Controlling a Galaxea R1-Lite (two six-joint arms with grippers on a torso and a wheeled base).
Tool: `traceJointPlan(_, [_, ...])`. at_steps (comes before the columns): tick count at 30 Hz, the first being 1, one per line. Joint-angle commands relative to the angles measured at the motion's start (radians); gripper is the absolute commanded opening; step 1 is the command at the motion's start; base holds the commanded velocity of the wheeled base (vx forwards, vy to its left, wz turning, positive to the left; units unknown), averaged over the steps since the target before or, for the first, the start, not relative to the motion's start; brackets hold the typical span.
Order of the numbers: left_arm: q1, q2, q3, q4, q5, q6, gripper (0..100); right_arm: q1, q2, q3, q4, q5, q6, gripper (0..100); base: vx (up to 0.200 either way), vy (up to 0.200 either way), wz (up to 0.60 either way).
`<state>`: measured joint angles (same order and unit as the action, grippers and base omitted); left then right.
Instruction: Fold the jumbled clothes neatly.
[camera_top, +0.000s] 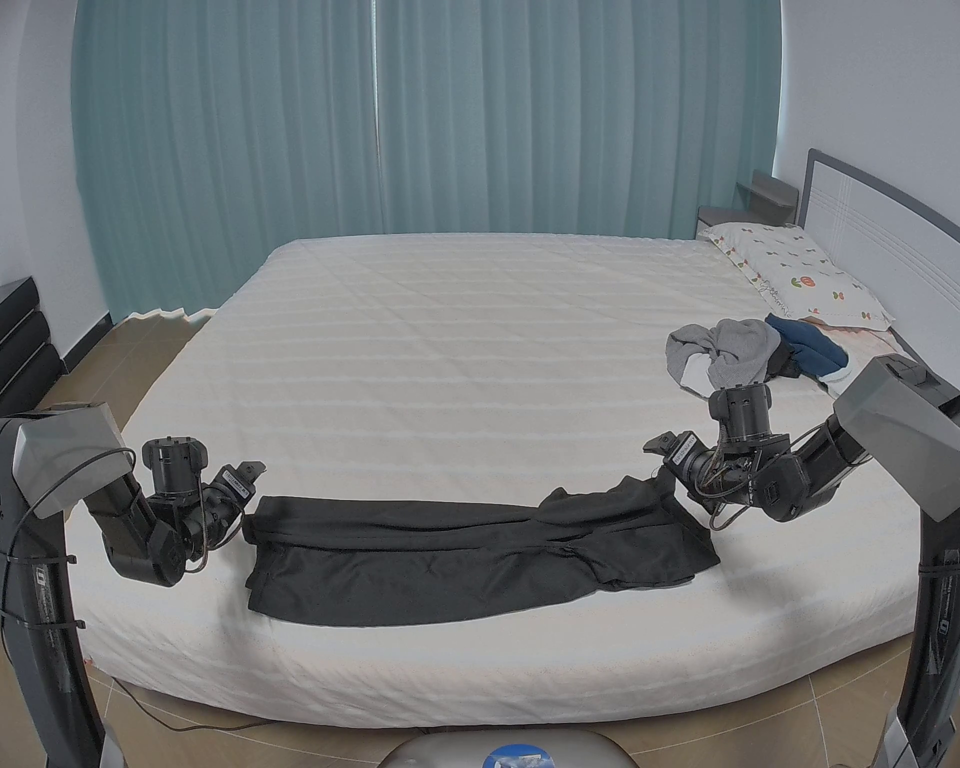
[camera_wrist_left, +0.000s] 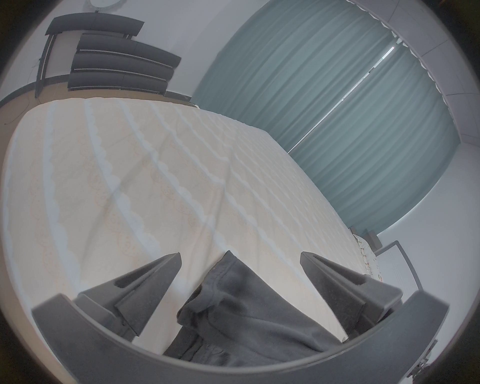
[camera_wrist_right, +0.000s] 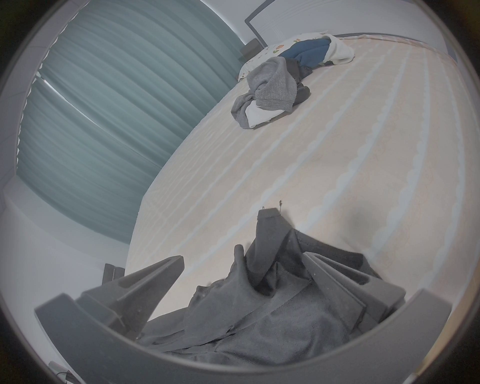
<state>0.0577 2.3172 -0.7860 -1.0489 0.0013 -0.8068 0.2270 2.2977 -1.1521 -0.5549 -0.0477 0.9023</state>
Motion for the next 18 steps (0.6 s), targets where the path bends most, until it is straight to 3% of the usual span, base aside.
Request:
traceJointPlan(1, [0.001, 0.019, -0.085, 0.058, -0.003, -0.014, 100, -0.032, 0.003, 0.002, -0.008, 0.026, 0.006, 100, 0.000, 0.000, 0.00])
traceJointPlan(3, [0.004, 0.050, -0.154, 0.136, -0.050, -0.014, 100, -0.061, 0.019, 0.002, -0.011, 0.055, 0.017, 100, 0.000, 0.000, 0.00])
traceJointPlan(8, [0.001, 0.100, -0.211, 0.168, -0.069, -0.011, 100, -0.089, 0.023, 0.009, -0.013, 0.121, 0.116, 100, 0.000, 0.000, 0.00])
traceJointPlan(18, [-0.006, 0.171, -0.266, 0.167, -0.067, 0.017, 100, -0.110, 0.026, 0.045, -0.020, 0.192, 0.127, 100, 0.000, 0.000, 0.00])
